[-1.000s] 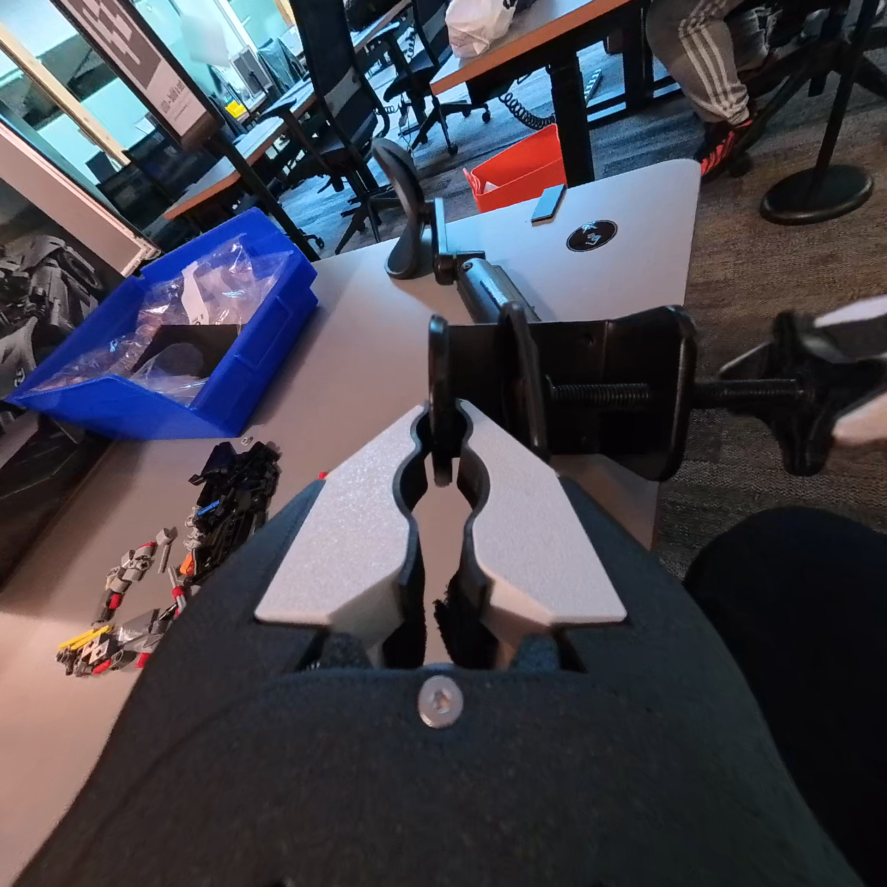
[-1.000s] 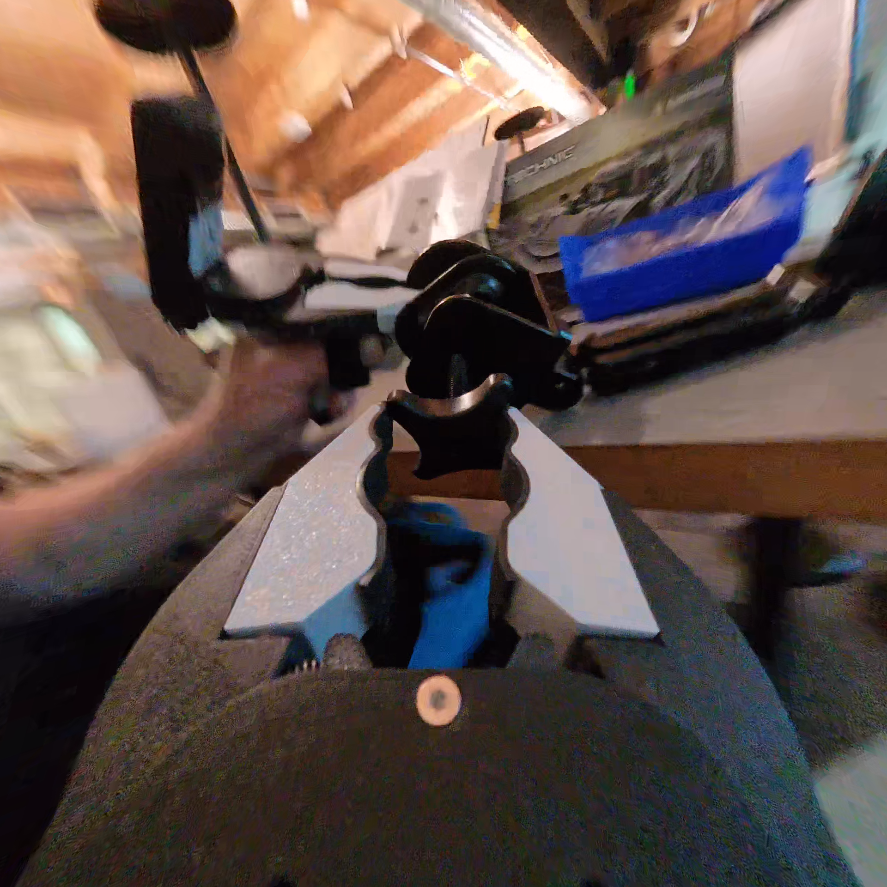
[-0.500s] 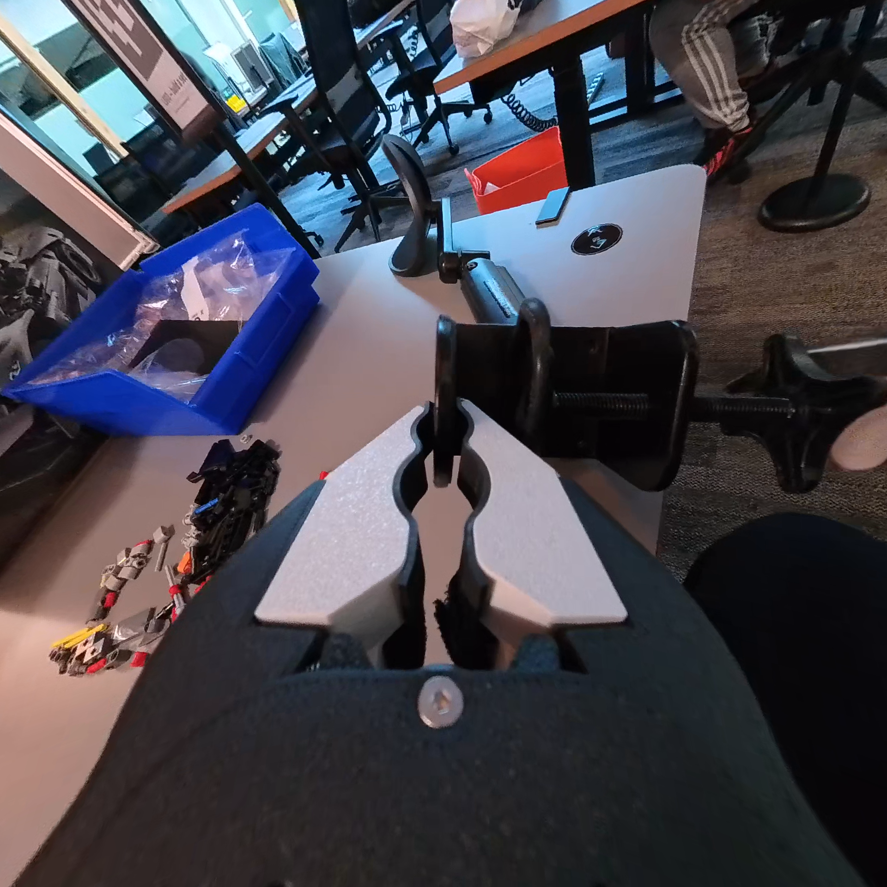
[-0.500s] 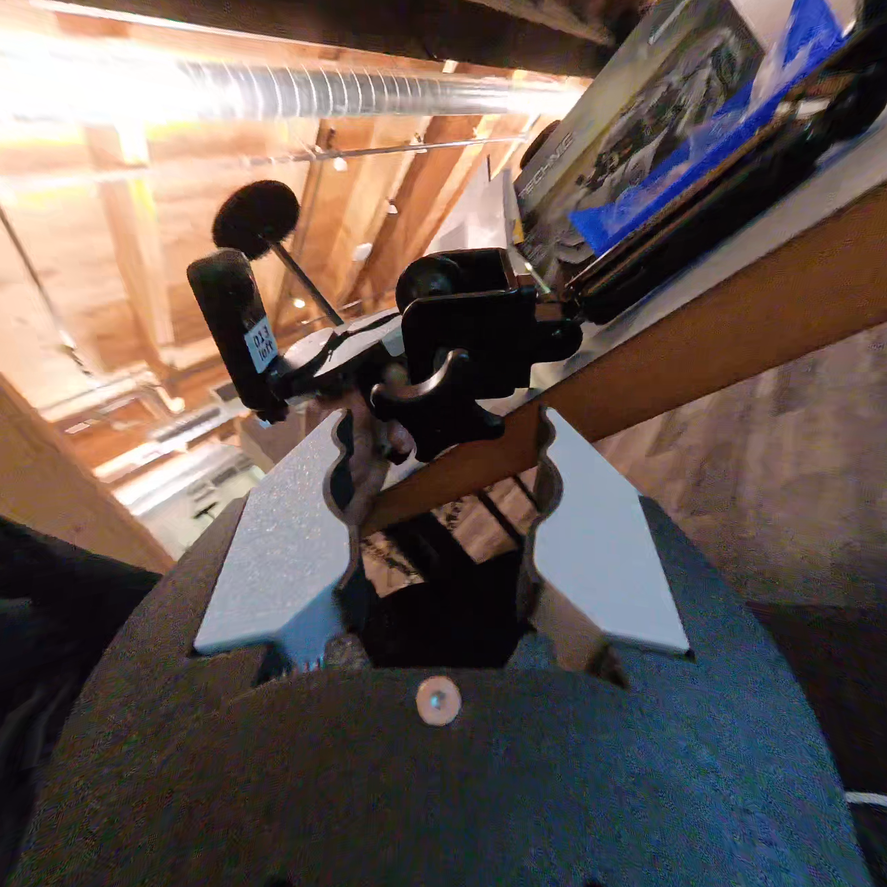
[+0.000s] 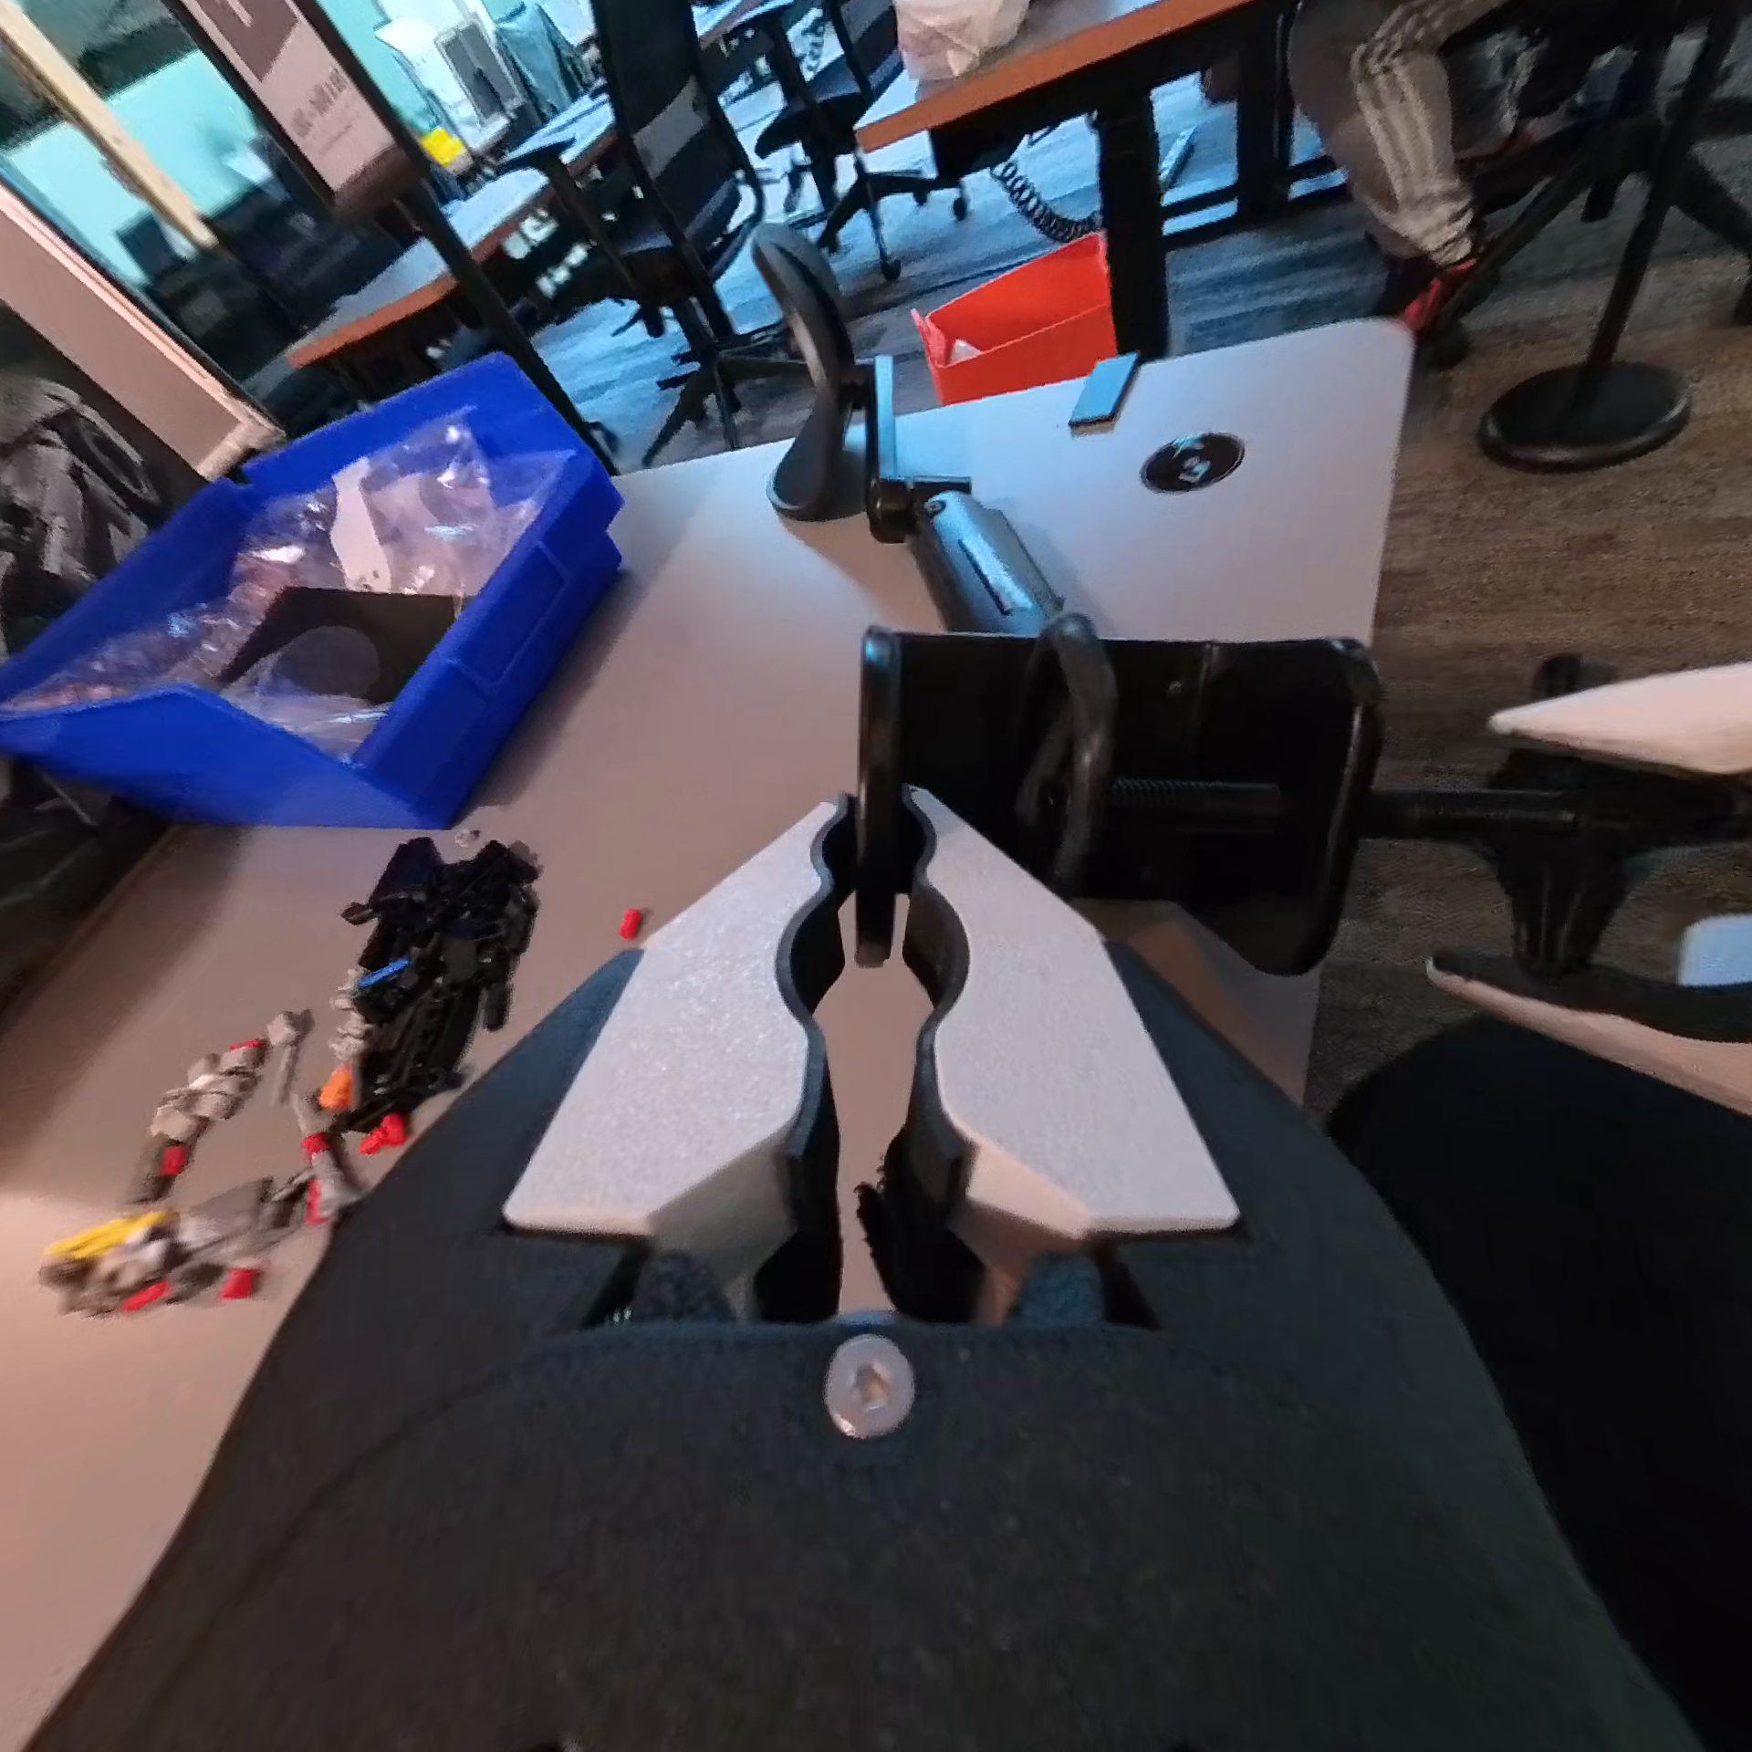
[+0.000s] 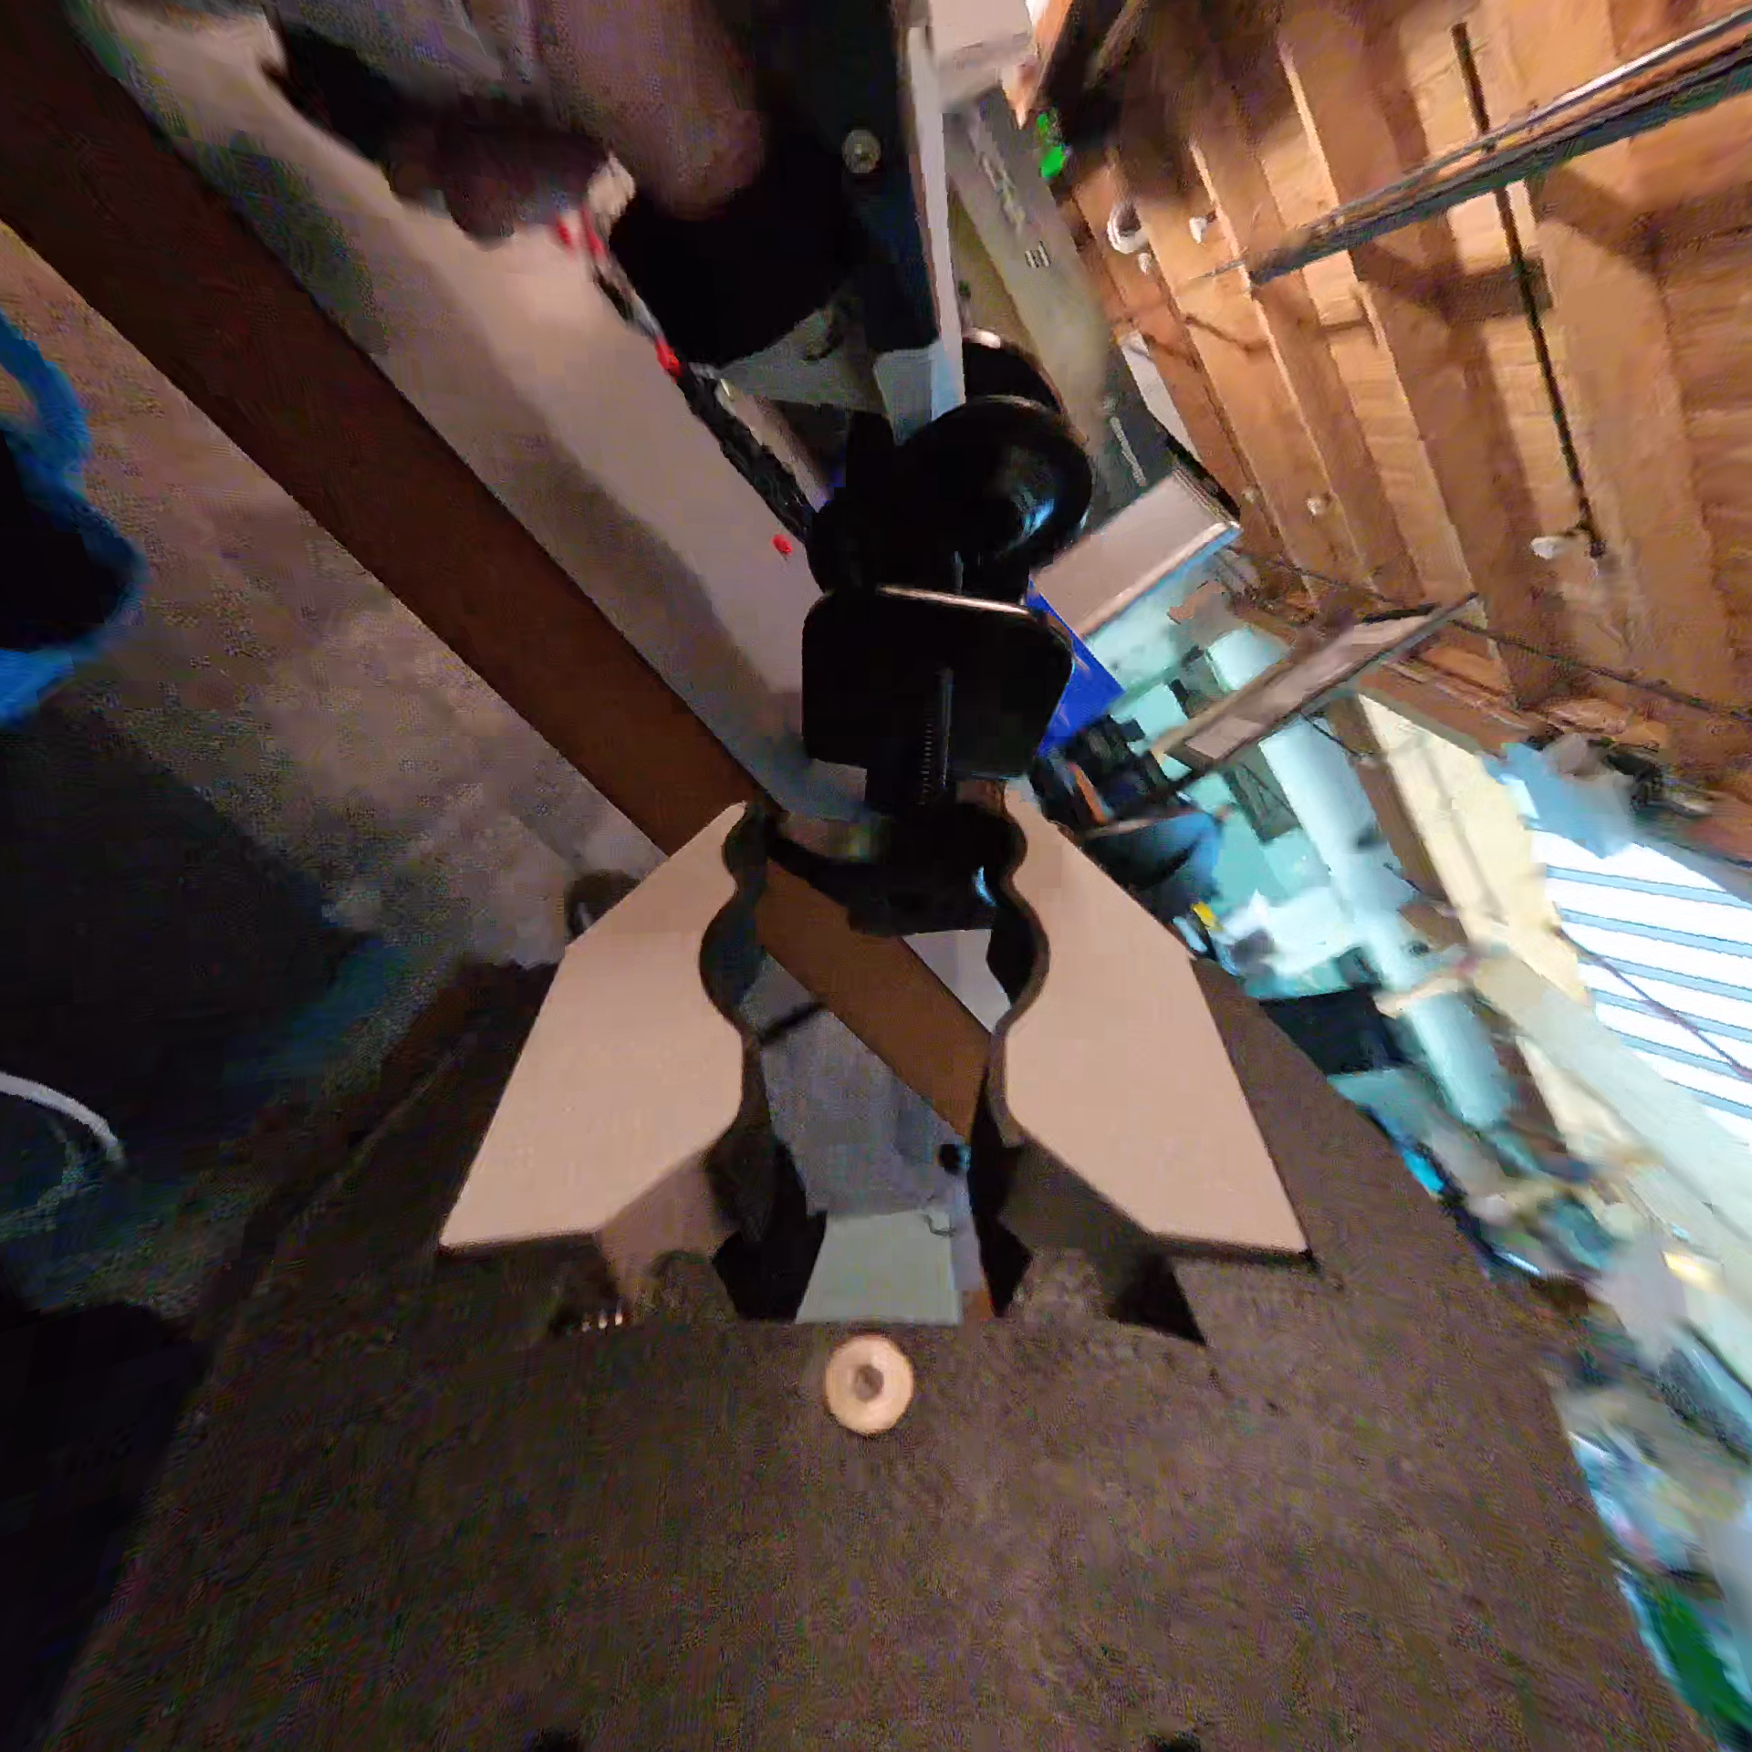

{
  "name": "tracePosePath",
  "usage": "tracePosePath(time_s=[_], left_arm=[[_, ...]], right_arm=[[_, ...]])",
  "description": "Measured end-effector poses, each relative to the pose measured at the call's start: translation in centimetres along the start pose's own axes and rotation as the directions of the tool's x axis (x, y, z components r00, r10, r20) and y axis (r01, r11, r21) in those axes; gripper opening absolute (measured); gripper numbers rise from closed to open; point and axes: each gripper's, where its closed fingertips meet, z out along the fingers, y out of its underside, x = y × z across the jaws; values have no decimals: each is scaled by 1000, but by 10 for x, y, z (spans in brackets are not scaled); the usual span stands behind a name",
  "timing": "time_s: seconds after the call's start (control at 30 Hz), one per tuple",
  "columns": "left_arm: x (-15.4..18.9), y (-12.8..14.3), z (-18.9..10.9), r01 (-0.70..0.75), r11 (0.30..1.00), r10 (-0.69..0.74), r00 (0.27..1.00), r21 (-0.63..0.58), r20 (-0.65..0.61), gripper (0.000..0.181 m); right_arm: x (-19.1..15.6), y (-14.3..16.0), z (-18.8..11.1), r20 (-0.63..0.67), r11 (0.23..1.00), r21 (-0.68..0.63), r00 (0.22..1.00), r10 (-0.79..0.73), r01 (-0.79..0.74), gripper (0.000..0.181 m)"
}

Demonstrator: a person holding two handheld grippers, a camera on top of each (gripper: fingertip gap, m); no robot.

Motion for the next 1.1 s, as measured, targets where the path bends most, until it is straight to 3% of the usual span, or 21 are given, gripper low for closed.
tracePosePath(time_s=[0.07, 0.13, 0.17, 0.23, 0.3, 0.33, 0.4, 0.53, 0.63, 0.7, 0.73, 0.77, 0.8, 0.83, 0.87, 0.9, 0.93, 0.97, 1.03, 1.07, 1.1], left_arm=[[1, -1, -1, -11, 1000, 11, 1000, 9, 1, 8], [2, -3, -2, -44, 999, 44, 999, 10, 22, 6], [2, -2, -1, -22, 1000, 22, 1000, 10, 8, 8], [1, -2, -1, -16, 1000, 16, 1000, 8, 9, 8], [2, -3, -2, -25, 1000, 24, 1000, 16, 11, 8], [2, -4, -2, -25, 1000, 25, 1000, 18, 11, 6], [2, -4, -2, -24, 1000, 24, 1000, 18, 10, 8], [2, -4, -2, -29, 999, 29, 1000, 21, 10, 6], [2, -3, -2, -25, 1000, 25, 1000, 17, 7, 8], [2, -3, -2, -29, 1000, 29, 1000, 12, 9, 5], [2, -2, -2, -16, 1000, 16, 1000, 11, -3, 5], [3, -2, -2, -4, 1000, 4, 1000, 11, -17, 8], [3, -1, -2, -7, 1000, 7, 1000, 6, -15, 8], [2, -1, -2, -6, 1000, 6, 1000, 6, -13, 8], [1, -3, -2, -2, 1000, 2, 1000, 16, -12, 5], [0, -2, -1, -24, 1000, 24, 1000, 5, 9, 5], [0, 0, 0, -29, 1000, 29, 999, -9, 16, 8], [-1, 0, 0, -4, 1000, 4, 1000, -6, 2, 8], [1, -3, -2, -26, 1000, 26, 1000, 10, 11, 6], [1, -4, -3, -52, 999, 51, 998, 12, 28, 6], [2, -4, -2, -48, 999, 47, 999, 15, 24, 6]], right_arm=[[0, 2, -5, 69, 985, 56, 985, 157, -161, 50], [5, 0, -15, 166, 858, 90, 857, 488, -506, 83], [7, -5, -22, 270, 690, 110, 689, 672, -716, 79], [16, -1, -31, 432, 281, 80, 288, 855, -956, 78], [19, 15, -27, 502, -70, -12, -66, 862, -997, 74], [16, 20, -21, 523, -198, -78, -209, 826, -977, 74], [12, 10, -17, 608, -295, -167, -334, 720, -941, 78], [12, -7, -8, 629, -267, -168, -312, 712, -949, 53], [20, -8, -7, 647, -348, -200, -390, 655, -916, 46], [20, -9, -7, 632, -272, -143, -299, 715, -952, 45], [18, -12, -8, 612, -166, -103, -194, 766, -981, 45], [16, -14, -9, 574, 2, -49, -27, 818, -999, 44], [10, -15, -9, 495, 282, 11, 251, 832, -959, 45], [1, -11, -6, 367, 629, 41, 597, 713, -776, 45], [-3, -2, -2, 215, 894, 17, 875, 434, -447, 45], [0, 2, 1, 82, 993, -29, 989, 120, -118, 45], [2, 2, 2, 22, 998, -46, 999, -41, 42, 45], [0, 0, 2, 44, 1000, -3, 999, 1, 0, 45], [2, 3, -5, 118, 967, 33, 962, 248, -253, 57], [8, 2, -10, 133, 904, 59, 901, 413, -423, 81], [14, -2, -17, 192, 773, 94, 773, 604, -627, 89]])
